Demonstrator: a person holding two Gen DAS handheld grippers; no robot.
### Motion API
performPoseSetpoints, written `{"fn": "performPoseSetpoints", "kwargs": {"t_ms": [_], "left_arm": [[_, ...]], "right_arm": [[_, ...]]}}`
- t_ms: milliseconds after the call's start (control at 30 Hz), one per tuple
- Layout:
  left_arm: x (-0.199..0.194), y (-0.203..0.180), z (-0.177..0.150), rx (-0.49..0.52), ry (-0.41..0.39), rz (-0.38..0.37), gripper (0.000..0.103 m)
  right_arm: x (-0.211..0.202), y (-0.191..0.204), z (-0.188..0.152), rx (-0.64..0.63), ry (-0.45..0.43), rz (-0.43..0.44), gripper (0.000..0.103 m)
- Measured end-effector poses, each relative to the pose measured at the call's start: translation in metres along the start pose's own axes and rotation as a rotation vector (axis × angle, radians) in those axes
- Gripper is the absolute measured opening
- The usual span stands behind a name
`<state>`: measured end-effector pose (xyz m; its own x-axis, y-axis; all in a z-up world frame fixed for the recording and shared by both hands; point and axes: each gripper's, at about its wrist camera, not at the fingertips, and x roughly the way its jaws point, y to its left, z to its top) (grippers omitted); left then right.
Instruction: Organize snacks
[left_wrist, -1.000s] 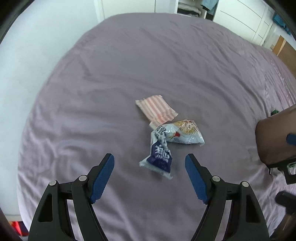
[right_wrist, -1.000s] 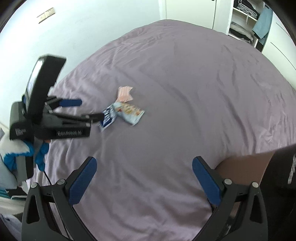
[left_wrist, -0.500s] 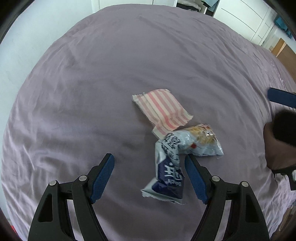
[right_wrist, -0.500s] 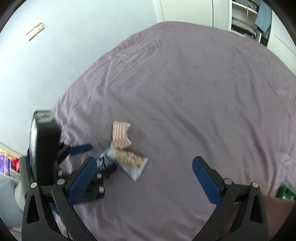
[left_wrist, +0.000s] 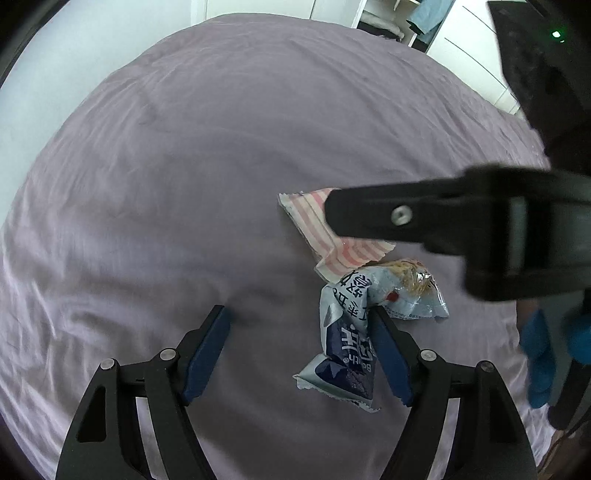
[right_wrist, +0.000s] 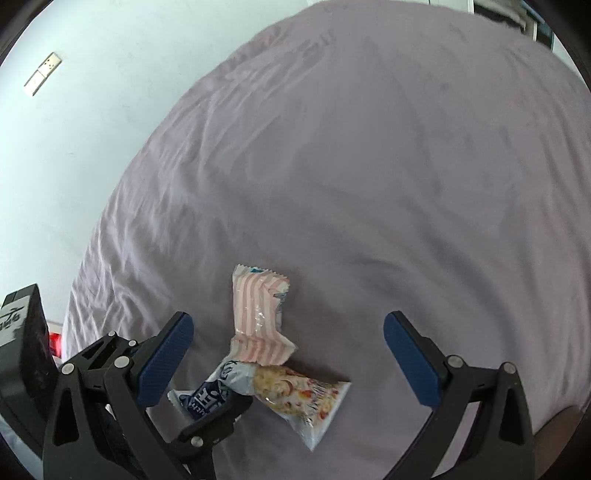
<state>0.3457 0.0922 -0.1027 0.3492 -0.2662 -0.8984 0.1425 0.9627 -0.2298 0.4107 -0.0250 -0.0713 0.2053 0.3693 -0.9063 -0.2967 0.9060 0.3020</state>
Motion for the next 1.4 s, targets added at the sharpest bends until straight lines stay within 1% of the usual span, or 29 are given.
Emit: {"fn": "performPoseSetpoints", "kwargs": {"t_ms": [100,167,200,233,267,300,333,367,400,433,467,567,600,667,700,833,933,1033,1167,1400], "left_arm": [[0.0,-0.003,-0.002,0.012,-0.007,0.008,0.071],[0.002,-0.008,-0.002,0.015,-0.008,0.004,0.064],[0.003,-0.009,-0.002,0.014,-0.009,0.002,0.063],[0.003,-0.009,-0.001,0.012,-0.01,0.0,0.06],[0.004,-0.008,0.003,0.01,-0.008,-0.007,0.056],[0.005,-0.009,0.003,0.009,-0.005,-0.013,0.055],[0.006,-0.009,0.005,0.005,-0.002,-0.019,0.052],[0.009,-0.01,0.008,0.002,0.001,-0.025,0.049],[0.01,-0.011,0.009,-0.002,0.005,-0.033,0.047],[0.013,-0.012,0.012,-0.004,0.009,-0.037,0.043],[0.014,-0.013,0.013,-0.005,0.015,-0.044,0.039],[0.02,-0.018,0.015,0.0,0.034,-0.055,0.031],[0.022,-0.019,0.017,0.001,0.045,-0.066,0.029],[0.026,-0.019,0.018,-0.005,0.061,-0.085,0.021],[0.027,-0.02,0.019,-0.004,0.069,-0.089,0.02],[0.027,-0.028,0.021,0.03,0.066,-0.058,0.019],[0.025,-0.03,0.02,0.032,0.067,-0.053,0.019],[0.023,-0.036,0.019,0.035,0.061,-0.043,0.018],[0.012,-0.038,0.012,0.017,0.048,-0.028,0.018],[-0.014,-0.037,-0.003,-0.018,0.017,0.005,0.018]], "right_arm": [[0.01,0.005,0.0,-0.018,0.022,-0.009,0.103],[0.014,0.007,0.001,-0.025,0.031,-0.012,0.103],[0.017,0.009,0.001,-0.028,0.036,-0.012,0.09],[0.019,0.009,0.002,-0.03,0.038,-0.013,0.08],[0.02,0.009,0.003,-0.031,0.04,-0.012,0.061],[0.021,0.009,0.004,-0.031,0.042,-0.008,0.049],[0.021,0.009,0.004,-0.031,0.043,-0.005,0.045],[0.022,0.009,0.005,-0.03,0.044,0.002,0.037],[0.022,0.008,0.005,-0.027,0.044,0.011,0.02],[0.022,0.007,0.005,-0.025,0.047,0.02,0.008],[0.022,0.006,0.006,-0.025,0.048,0.024,0.003],[0.023,0.004,0.004,-0.025,0.051,0.027,0.0],[0.022,0.003,0.004,-0.022,0.049,0.03,0.0],[0.021,0.001,0.002,-0.01,0.041,0.031,0.0],[0.019,0.0,0.002,-0.003,0.035,0.032,0.0],[0.009,-0.011,-0.002,0.027,0.009,0.038,0.0],[0.0,-0.022,-0.006,0.049,-0.004,0.033,0.0],[-0.015,-0.033,-0.015,0.081,-0.035,0.023,0.0],[-0.032,-0.046,-0.028,0.111,-0.067,-0.002,0.0],[-0.055,-0.054,-0.058,0.124,-0.077,-0.028,0.0]]}}
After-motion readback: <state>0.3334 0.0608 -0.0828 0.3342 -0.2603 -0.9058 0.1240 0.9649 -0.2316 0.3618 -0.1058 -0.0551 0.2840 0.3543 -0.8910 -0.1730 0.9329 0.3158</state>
